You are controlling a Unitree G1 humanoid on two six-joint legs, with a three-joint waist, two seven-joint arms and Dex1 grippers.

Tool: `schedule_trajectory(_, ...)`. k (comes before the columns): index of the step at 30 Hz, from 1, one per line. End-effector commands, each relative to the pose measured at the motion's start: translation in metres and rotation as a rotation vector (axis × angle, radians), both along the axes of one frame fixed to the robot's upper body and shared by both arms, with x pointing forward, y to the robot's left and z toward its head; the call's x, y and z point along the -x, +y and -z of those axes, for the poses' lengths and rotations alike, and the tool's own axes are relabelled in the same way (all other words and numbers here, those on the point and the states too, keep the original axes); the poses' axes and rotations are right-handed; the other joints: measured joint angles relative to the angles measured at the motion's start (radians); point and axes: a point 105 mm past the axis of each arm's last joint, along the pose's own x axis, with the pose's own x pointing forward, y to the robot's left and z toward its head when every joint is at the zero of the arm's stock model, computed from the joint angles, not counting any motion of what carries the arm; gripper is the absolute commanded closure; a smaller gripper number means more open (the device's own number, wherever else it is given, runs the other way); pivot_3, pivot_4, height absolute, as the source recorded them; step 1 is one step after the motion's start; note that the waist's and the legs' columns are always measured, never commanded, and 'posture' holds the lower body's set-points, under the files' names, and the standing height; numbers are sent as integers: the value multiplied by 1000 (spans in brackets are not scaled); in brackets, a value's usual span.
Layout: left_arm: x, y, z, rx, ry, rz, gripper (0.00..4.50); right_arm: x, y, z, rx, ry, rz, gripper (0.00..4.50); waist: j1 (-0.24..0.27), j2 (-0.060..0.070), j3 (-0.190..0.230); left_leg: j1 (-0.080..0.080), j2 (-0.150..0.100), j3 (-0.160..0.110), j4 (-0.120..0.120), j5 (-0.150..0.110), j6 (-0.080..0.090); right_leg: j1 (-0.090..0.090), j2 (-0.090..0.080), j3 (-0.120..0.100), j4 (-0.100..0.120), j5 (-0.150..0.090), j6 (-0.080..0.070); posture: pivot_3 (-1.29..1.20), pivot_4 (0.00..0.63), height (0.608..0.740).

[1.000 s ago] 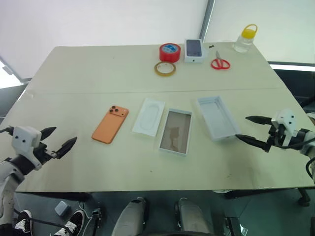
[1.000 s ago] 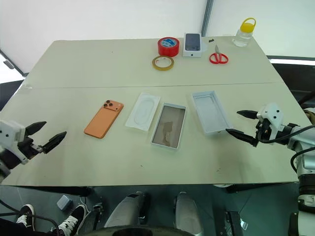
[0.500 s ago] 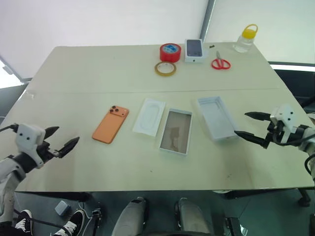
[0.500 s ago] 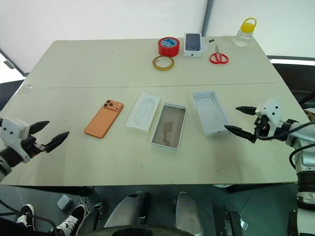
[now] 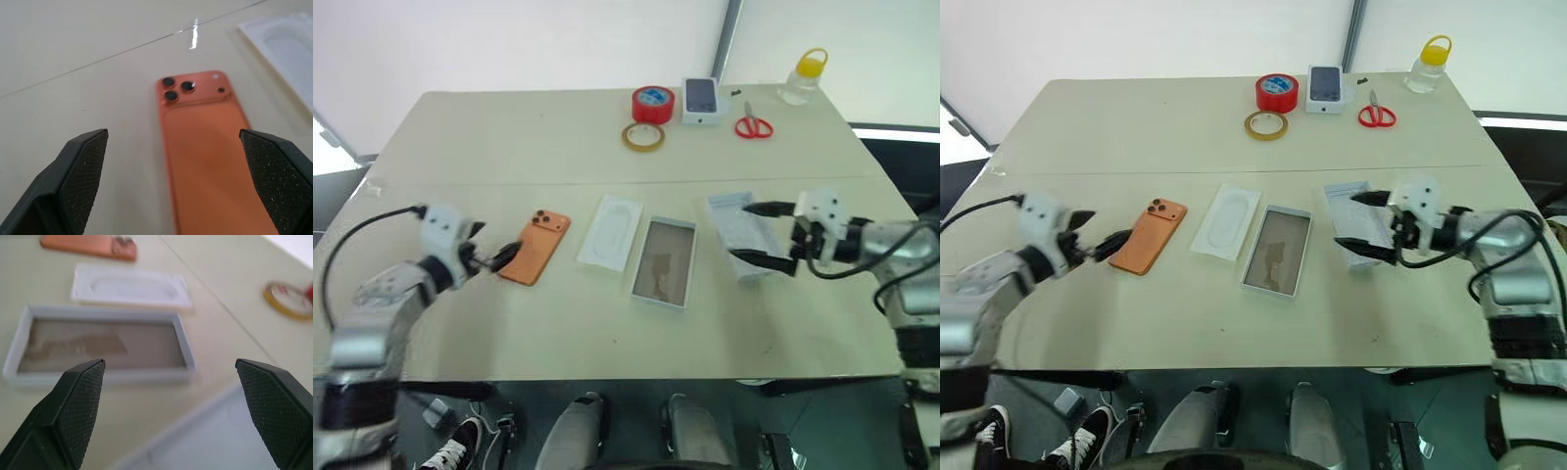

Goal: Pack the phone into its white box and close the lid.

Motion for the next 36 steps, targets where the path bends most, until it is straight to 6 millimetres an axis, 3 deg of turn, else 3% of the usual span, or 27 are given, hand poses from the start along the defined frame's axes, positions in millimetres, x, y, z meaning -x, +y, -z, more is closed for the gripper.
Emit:
schedule_trajectory(1, -16, -21, 6, 70, 64, 15, 0, -1, 14, -6, 35, -80, -43, 45, 0, 0, 0, 0, 0, 0, 0, 0, 0, 0, 0, 0, 0, 0, 0, 0, 150, 740)
schedule_trajectory(5, -32, -66, 0, 270, 162, 84, 0, -1, 26, -5, 31, -98, -78, 45, 2, -1, 1, -1, 0, 0, 1, 1, -2, -1, 0, 0, 1, 0, 0, 0, 150, 740)
schedule_trajectory(7, -37, -80, 1, 281, 212, 108, 0, 0, 30, -3, 22, -100, -85, 45, 1, -3, 1, -1, -1, -1, 2, 1, -1, 0, 0, -1, 1, 0, 0, 0, 150, 740)
schedule_trajectory(17, -49, -110, 10, 397, 371, 133, 0, 0, 32, 5, 9, -111, -65, 45, 0, -3, 1, -1, 1, -1, 2, 5, -8, -1, 3, 0, 3, 0, 0, 0, 150, 740)
schedule_trajectory(26, -43, -134, 10, 528, 486, 211, 0, -2, 32, 4, 3, -122, -56, 45, -1, -3, 1, -1, 0, -1, 2, 5, -8, -1, 2, 0, 2, 0, 0, 0, 150, 740)
schedule_trajectory(29, -40, -131, 23, 473, 510, 186, 901, -4, 31, 4, 7, -131, -48, 0, -1, -3, 1, -1, 0, -1, 2, 5, -8, -1, 3, 0, 2, 0, 0, 0, 150, 740)
schedule_trajectory(36, -40, -122, 33, 501, 529, 123, 4443, -4, 31, 2, 9, -141, -52, 0, -1, -3, 1, -1, 0, -1, 2, 5, -8, -1, 3, 0, 2, 0, 0, 0, 150, 740)
